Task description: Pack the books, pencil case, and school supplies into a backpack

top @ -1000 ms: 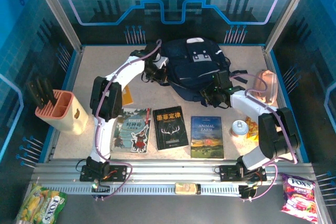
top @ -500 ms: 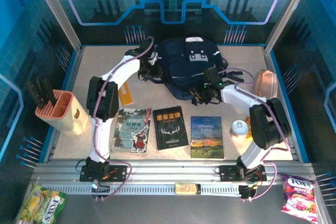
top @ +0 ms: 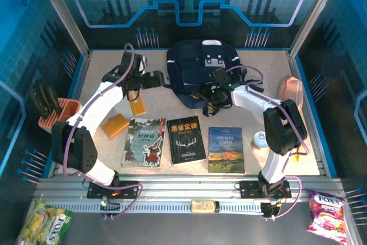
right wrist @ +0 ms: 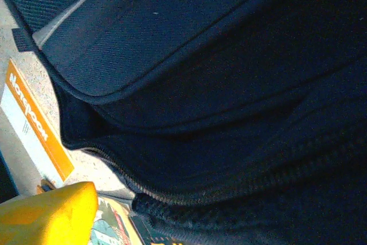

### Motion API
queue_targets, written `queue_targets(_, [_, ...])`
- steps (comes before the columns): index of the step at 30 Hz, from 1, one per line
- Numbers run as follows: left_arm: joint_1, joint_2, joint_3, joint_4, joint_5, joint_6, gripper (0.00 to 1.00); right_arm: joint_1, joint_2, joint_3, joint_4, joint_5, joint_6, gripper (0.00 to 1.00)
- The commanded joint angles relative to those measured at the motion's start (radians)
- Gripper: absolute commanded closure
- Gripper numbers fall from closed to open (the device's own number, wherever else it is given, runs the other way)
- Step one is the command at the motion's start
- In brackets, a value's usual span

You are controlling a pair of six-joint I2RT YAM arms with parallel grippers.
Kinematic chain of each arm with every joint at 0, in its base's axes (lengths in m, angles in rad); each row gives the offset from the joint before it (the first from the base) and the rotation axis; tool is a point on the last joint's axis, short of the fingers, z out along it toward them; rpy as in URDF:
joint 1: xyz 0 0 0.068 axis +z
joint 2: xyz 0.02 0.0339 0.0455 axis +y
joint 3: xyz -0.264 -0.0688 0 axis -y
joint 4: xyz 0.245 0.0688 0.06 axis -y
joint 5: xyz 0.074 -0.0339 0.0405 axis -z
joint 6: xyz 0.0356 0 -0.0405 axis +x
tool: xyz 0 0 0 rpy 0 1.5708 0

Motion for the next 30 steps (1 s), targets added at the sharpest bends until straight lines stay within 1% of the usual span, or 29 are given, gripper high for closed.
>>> queue_targets(1, [0.014, -0.065, -0.053, 0.079, -0.005, -0.019, 0.01, -0.005, -0.137, -0.019, -0.086, 0.157, -0.136, 0.22])
queue_targets(3, [0.018, -0.087, -0.075, 0.090, -0.010, -0.028, 0.01, -0.003, -0.182, -0.038, -0.155, 0.221, -0.189, 0.22])
queue_targets(6, [0.027, -0.115, -0.109, 0.099, -0.005, -0.054, 0.01, 0.011, -0.253, -0.091, -0.203, 0.294, -0.266, 0.21])
queue_targets(10, [0.036, -0.148, -0.146, 0.088, 0.023, -0.104, 0.01, 0.050, -0.312, -0.157, -0.195, 0.291, -0.330, 0.19])
queue_targets(12, [0.037, -0.158, -0.157, 0.075, 0.073, -0.130, 0.01, 0.094, -0.321, -0.174, -0.184, 0.287, -0.356, 0.19])
queue_targets(15, [0.037, -0.169, -0.194, 0.070, 0.190, -0.177, 0.01, 0.173, -0.295, -0.186, -0.166, 0.273, -0.371, 0.20])
queue_targets(18, [0.030, -0.171, -0.250, 0.075, 0.300, -0.248, 0.01, 0.248, -0.236, -0.180, -0.158, 0.257, -0.374, 0.25])
queue_targets(19, [0.020, -0.172, -0.273, 0.080, 0.316, -0.268, 0.02, 0.269, -0.216, -0.178, -0.152, 0.254, -0.377, 0.27])
queue_targets(22, [-0.042, -0.178, -0.342, 0.086, 0.293, -0.296, 0.04, 0.313, -0.157, -0.170, -0.130, 0.253, -0.379, 0.31])
queue_targets(26, [-0.154, -0.197, -0.412, 0.095, 0.243, -0.355, 0.06, 0.319, -0.101, -0.172, -0.096, 0.226, -0.356, 0.38])
queue_targets(30, [-0.235, -0.193, -0.490, 0.158, 0.260, -0.459, 0.16, 0.319, -0.073, -0.182, -0.089, 0.219, -0.343, 0.45])
